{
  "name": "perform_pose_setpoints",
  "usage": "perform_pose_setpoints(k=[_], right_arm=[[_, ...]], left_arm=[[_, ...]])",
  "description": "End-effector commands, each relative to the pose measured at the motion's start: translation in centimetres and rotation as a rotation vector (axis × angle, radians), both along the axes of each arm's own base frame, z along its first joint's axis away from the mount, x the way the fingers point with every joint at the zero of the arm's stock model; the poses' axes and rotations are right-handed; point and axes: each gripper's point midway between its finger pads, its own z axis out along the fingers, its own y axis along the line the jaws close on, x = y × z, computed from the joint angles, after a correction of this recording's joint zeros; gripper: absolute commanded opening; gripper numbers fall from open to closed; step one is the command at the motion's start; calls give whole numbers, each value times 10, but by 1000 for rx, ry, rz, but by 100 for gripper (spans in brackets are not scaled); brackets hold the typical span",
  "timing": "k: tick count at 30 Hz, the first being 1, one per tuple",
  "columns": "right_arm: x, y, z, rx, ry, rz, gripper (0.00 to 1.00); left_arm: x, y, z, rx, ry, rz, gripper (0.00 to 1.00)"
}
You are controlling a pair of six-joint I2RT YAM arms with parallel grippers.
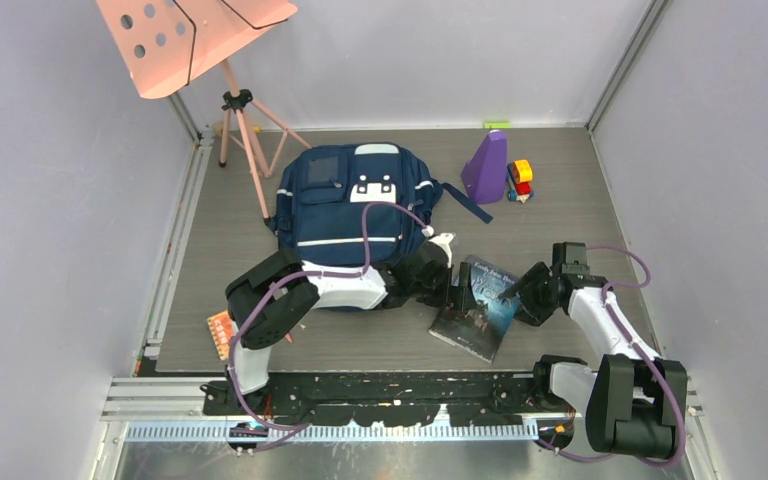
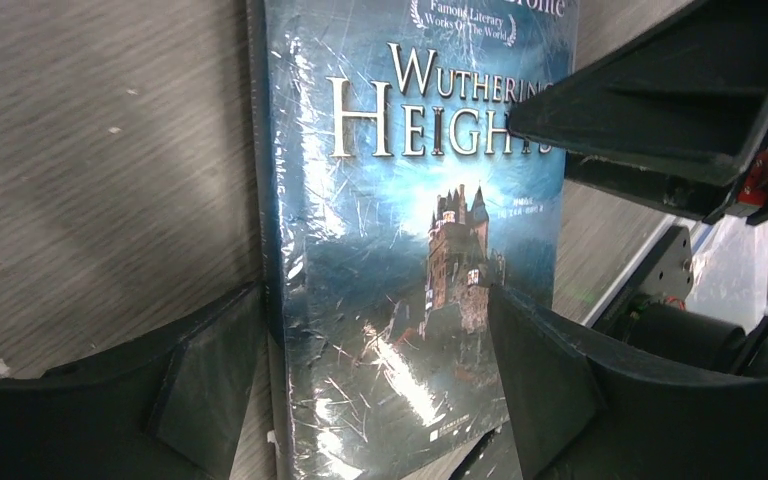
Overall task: Pack the student bag
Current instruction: Pick up the book from the center of the board.
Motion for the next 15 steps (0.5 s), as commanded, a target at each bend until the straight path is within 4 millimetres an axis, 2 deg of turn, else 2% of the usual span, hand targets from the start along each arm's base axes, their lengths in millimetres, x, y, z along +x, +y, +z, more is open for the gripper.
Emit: perform_pose_setpoints(k=[1, 5, 7, 15], right_arm=[[12, 21, 1, 116, -81, 1, 50], [13, 29, -3, 153, -113, -27, 38], [17, 32, -2, 171, -133, -49, 34], [34, 42, 7, 189, -209, -101, 33]], left_arm=[[0, -29, 24, -169, -8, -5, 82], [3, -38, 63, -283, -53, -7, 80], [6, -38, 82, -306, -86, -8, 80], [10, -31, 135, -378, -172, 14, 79]])
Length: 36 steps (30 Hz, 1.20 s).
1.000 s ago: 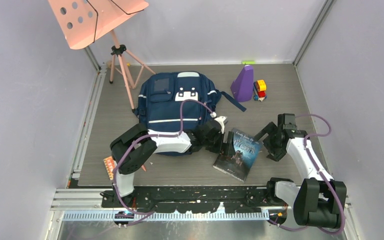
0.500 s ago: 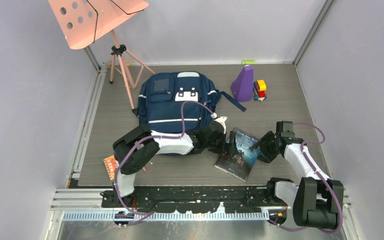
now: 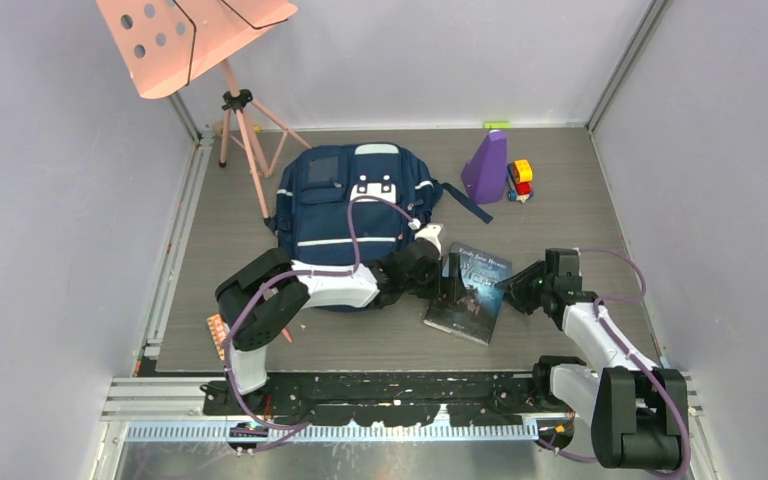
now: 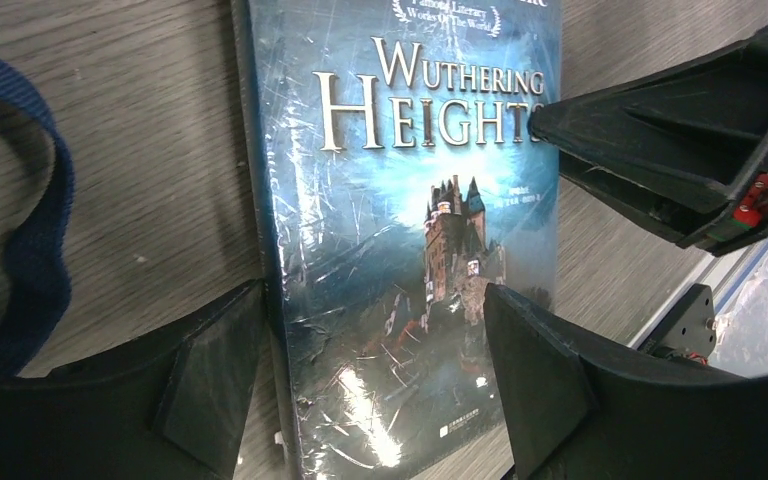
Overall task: Pack the student bag
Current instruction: Pick up the book from the center of the board.
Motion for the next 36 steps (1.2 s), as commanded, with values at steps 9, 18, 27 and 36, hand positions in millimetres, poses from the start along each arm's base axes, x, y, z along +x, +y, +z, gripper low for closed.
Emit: perform_pose_setpoints(k=[9, 18, 27, 36], right_arm=[[7, 46, 3, 140, -27, -20, 33], [22, 68, 10, 168, -88, -33, 33], [51, 110, 22, 240, -156, -16, 33], [71, 150, 17, 309, -166, 17, 33]], left_arm=[[-12, -34, 163, -375, -219, -84, 79], [0, -21, 178, -340, -292, -34, 82], [23, 22, 166, -239, -308, 86, 83], [32, 76, 140, -33, -336, 166, 85]])
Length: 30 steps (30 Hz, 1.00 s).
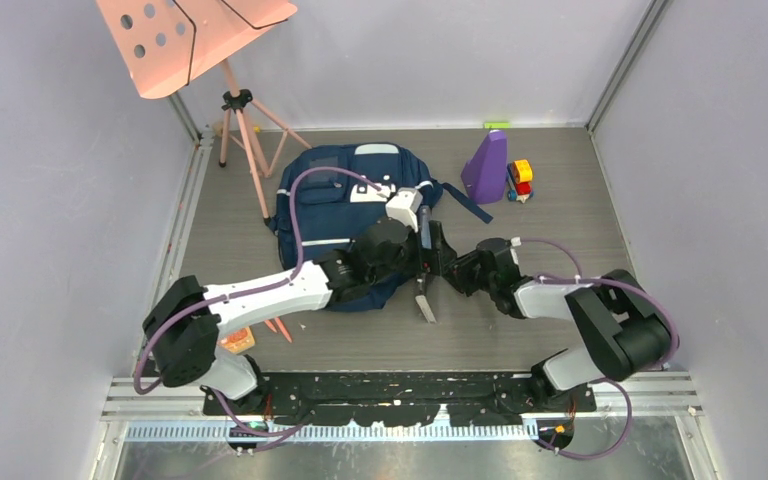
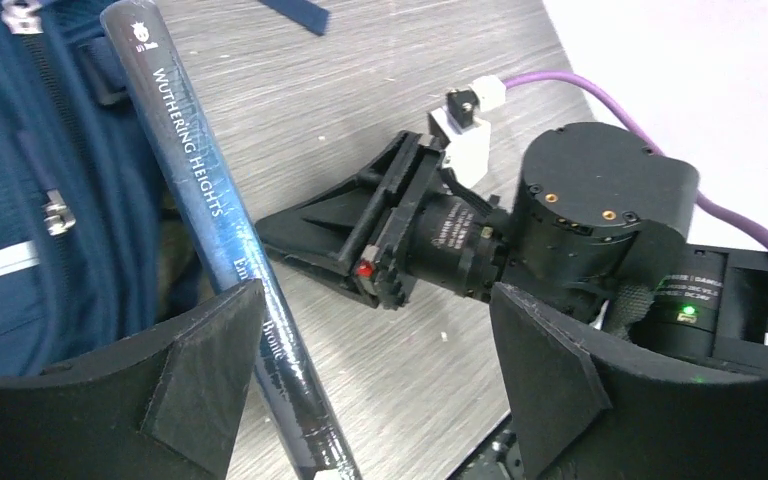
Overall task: Pack the student bag
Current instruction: Pick up the book from the center of the board.
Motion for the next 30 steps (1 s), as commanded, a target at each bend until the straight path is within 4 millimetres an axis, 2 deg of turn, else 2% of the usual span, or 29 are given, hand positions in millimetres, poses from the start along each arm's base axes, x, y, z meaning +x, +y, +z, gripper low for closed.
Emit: perform_pose_setpoints(k=[1, 4, 8, 12, 16, 20, 25, 28, 30], right_arm=[[13, 21, 12, 75, -40, 12, 33], [15, 25, 9, 63, -35, 20, 33], [16, 30, 6, 50, -31, 34, 33], [17, 33, 1, 35, -22, 44, 33], [20, 37, -1, 33, -18, 53, 33], [21, 41, -1, 28, -21, 60, 33], [21, 40, -1, 13, -29, 62, 33], [22, 37, 4, -10, -50, 58, 33], [24, 31, 9, -41, -71, 47, 34]], left_arm=[[7, 35, -5, 102, -43, 81, 86], [7, 67, -22, 229, -40, 144, 88], [5, 100, -26, 324, -50, 202, 90], [-4, 108, -29, 314, -24, 191, 93], [-8, 113, -47, 286, 75, 199, 96], [-12, 105, -59, 167, 173, 178, 90], [-20, 79, -62, 39, 227, 98, 72], [-23, 61, -60, -23, 243, 34, 60], [-26, 50, -55, -60, 245, -12, 46]])
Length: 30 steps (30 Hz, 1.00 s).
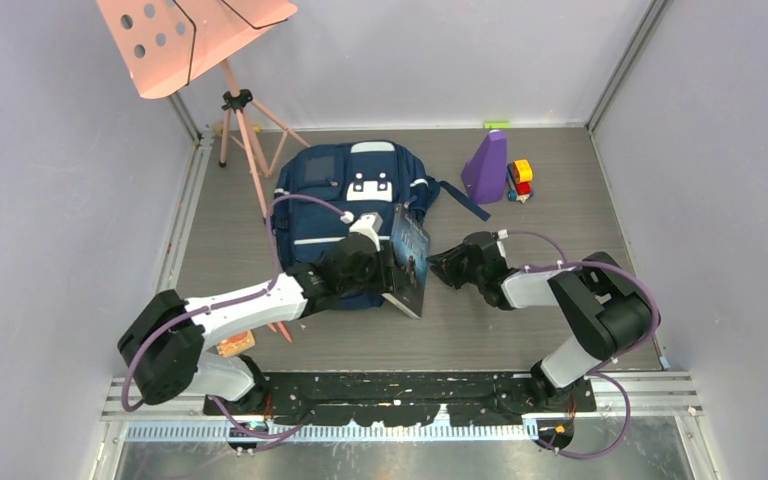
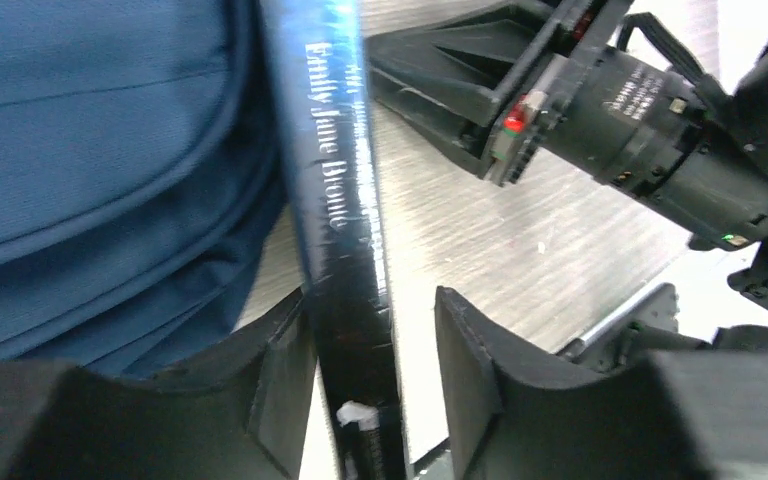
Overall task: Pack the student bag
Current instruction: Pick up the book from the center of the board.
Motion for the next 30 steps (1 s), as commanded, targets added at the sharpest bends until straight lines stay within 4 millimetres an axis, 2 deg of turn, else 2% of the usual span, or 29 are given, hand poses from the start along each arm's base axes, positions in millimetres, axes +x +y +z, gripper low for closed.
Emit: perform_pose_setpoints(k=[1, 4, 7, 10, 13, 16, 21, 22, 25, 27, 30], right_arm=[[6, -4, 17, -82, -68, 8, 34], [5, -15, 32, -150, -110, 5, 37], [4, -36, 59, -280, -180, 7, 43], [1, -55, 84, -415, -256, 53, 59], [-3, -64, 121, -497, -368, 122, 76], [-11, -69, 151, -571, -468, 256, 85], [-37, -45, 193, -505, -645, 533, 91], [-47, -36, 210, -463, -704, 596, 91], [-73, -20, 238, -395, -811, 742, 92], [-88, -10, 254, -342, -856, 831, 92], [-105, 0, 267, -273, -878, 937, 92]], left_arm=[[-4, -41, 31, -203, -19, -112, 38], [-2, -42, 44, -230, -51, -130, 23], [0, -34, 53, -229, -73, -143, 12], [-1, -21, 62, -221, -96, -187, 0], [-4, -9, 75, -230, -135, -257, 0], [-14, 0, 91, -233, -180, -363, 0], [-39, 21, 128, -291, -228, -491, 0], [-43, 25, 139, -316, -241, -514, 0], [-65, 34, 164, -361, -263, -621, 0], [-84, 39, 179, -397, -276, -713, 0], [-104, 46, 192, -416, -292, -813, 0]])
